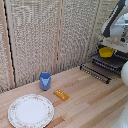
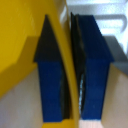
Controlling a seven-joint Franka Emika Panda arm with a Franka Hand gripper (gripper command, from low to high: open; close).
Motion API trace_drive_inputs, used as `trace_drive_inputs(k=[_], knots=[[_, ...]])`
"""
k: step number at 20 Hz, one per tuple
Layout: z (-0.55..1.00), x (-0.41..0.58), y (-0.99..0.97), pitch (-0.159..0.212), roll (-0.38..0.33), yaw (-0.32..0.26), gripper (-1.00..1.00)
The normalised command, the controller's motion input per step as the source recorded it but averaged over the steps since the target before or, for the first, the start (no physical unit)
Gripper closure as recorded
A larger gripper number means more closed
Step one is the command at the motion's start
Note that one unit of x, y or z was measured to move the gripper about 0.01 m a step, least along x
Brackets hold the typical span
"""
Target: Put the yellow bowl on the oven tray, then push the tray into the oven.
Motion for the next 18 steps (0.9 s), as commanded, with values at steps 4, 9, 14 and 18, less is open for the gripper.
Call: trace_drive_inputs(k=[4,9,14,18], knots=[[0.0,0.079,-0.66,0.008,0.018,-0.054,1.0],[0.01,0.024,-0.46,-0.001,0.027,-0.039,1.0],[0.0,-0.011,-0.01,-0.003,-0.003,-0.029,-1.0],[0.37,0.021,-0.02,0.0,-0.054,0.003,-1.0]])
